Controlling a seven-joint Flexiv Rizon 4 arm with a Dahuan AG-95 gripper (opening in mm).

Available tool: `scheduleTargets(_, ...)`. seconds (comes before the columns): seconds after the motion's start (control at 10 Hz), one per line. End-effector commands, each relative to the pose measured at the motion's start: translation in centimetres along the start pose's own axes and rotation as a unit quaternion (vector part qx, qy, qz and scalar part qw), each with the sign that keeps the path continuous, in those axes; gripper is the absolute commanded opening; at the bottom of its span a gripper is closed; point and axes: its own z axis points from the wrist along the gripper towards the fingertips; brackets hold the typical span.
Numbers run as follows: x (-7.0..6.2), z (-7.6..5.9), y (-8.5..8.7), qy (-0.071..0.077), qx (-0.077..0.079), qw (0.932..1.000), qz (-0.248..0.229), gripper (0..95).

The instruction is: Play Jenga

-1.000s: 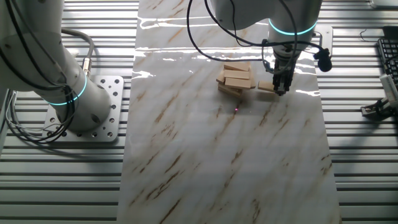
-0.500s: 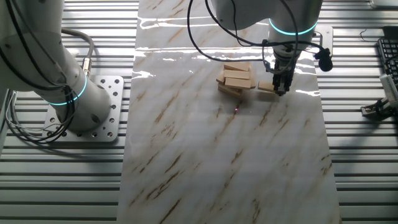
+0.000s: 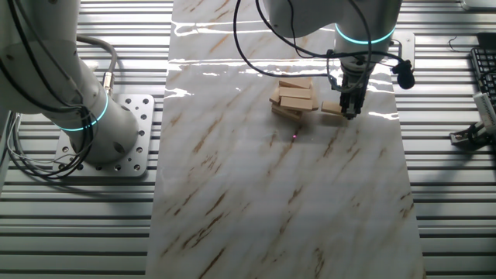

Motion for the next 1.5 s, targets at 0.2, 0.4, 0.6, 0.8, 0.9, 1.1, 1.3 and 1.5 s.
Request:
scheduleTargets(0.2,0.04,-0.02,-0.01,-0.002,0.0,1.0,-0.004,0.0)
scheduleTargets(0.4,0.04,-0.01,-0.01,-0.002,0.001,0.9999,-0.011,19.0)
scheduleTargets(0.6,0.03,-0.01,-0.01,-0.001,0.001,0.9999,-0.015,19.0)
scheduleTargets(0.8,0.03,-0.01,-0.01,-0.001,0.001,0.9999,-0.017,38.0)
scheduleTargets(0.9,0.03,-0.01,-0.01,-0.001,0.001,0.9998,-0.017,38.0)
scheduleTargets(1.1,0.03,-0.01,-0.01,-0.001,0.001,0.9998,-0.018,38.0)
scheduleTargets(1.3,0.03,-0.01,-0.01,-0.001,0.001,0.9998,-0.018,38.0)
scheduleTargets(1.5,0.02,-0.02,0.0,-0.001,0.001,0.9997,-0.022,38.0)
